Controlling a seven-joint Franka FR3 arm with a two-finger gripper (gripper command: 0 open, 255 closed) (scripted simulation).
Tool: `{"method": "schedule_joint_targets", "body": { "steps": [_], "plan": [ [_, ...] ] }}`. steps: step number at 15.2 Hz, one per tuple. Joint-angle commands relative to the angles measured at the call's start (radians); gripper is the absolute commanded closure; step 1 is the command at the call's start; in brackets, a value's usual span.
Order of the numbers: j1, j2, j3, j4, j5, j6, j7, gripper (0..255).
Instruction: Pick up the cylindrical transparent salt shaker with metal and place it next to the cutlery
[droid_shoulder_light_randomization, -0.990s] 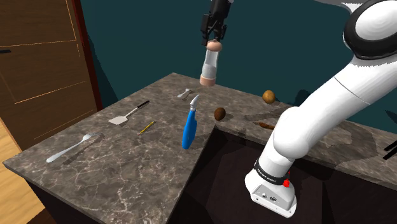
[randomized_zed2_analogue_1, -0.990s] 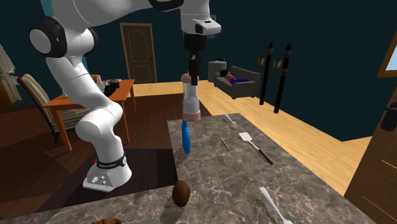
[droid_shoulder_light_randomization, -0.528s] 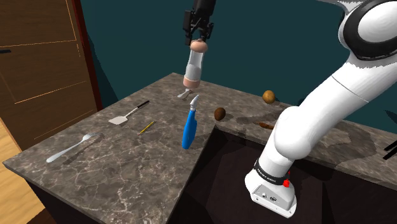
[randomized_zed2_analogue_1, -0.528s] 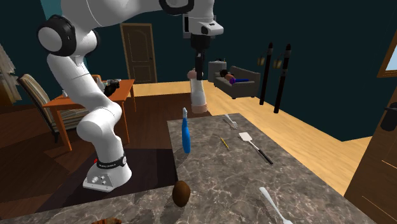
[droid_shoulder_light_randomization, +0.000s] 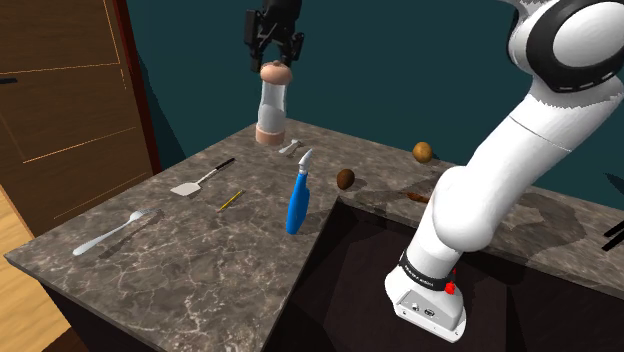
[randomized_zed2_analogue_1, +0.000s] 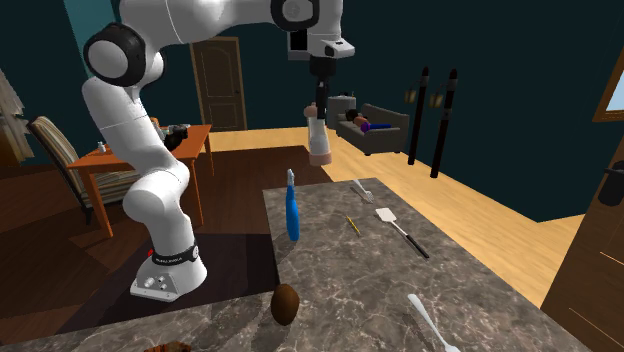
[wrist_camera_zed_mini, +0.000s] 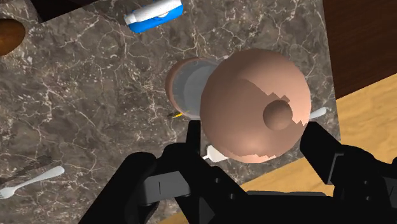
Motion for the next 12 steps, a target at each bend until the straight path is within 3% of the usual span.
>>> {"method": "schedule_joint_targets", "body": {
  "steps": [1,12],
  "plan": [
    [0.018,0.040,0.032,0.047,0.003,0.005,0.052,255],
    [0.132,0.313,0.178,0.352,-0.048,0.024,0.309,255]
  ]
}}
